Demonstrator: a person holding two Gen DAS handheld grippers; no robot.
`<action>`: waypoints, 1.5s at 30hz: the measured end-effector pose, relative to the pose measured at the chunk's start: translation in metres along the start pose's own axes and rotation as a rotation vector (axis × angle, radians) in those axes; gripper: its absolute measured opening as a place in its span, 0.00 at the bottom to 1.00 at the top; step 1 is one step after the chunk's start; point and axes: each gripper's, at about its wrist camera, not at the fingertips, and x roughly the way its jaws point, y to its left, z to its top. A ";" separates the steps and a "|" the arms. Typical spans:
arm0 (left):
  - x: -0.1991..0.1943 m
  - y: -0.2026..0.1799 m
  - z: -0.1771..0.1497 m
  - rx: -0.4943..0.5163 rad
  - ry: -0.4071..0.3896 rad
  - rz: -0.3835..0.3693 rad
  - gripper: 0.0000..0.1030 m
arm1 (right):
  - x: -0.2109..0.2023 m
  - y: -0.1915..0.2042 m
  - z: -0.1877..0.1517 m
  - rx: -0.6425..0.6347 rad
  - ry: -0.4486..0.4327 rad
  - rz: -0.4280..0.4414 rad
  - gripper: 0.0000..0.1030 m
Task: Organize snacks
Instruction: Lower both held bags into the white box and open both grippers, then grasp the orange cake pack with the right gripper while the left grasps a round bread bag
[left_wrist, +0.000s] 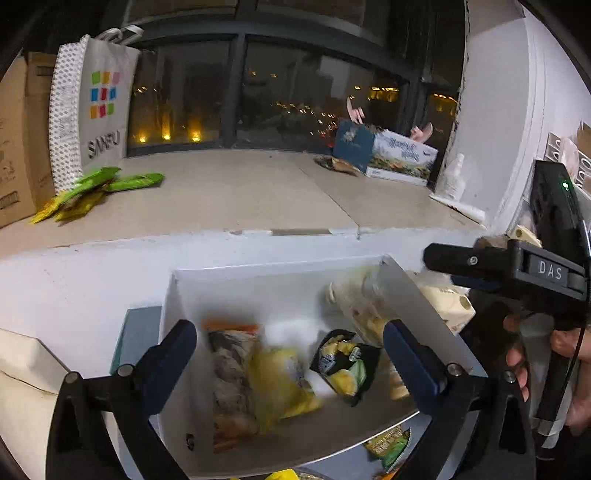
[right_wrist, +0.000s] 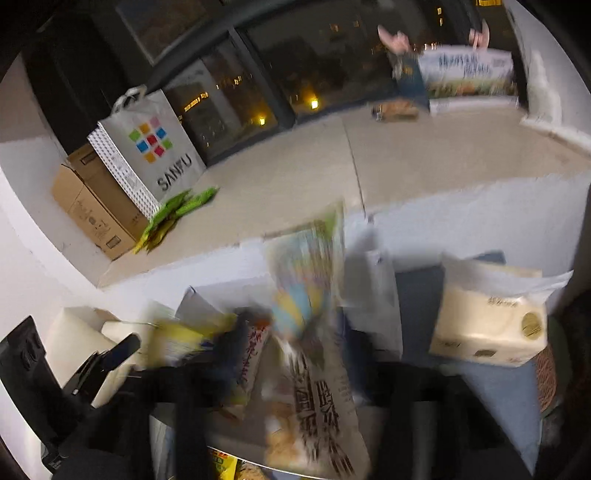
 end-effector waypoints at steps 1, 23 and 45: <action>-0.003 0.000 -0.001 0.004 -0.009 0.011 1.00 | -0.001 -0.001 -0.001 0.003 -0.015 -0.007 1.00; -0.216 -0.019 -0.102 0.020 -0.246 -0.081 1.00 | -0.177 0.055 -0.106 -0.353 -0.188 0.187 1.00; -0.249 -0.052 -0.201 0.033 -0.135 -0.060 1.00 | -0.177 0.028 -0.285 -0.457 -0.024 -0.013 1.00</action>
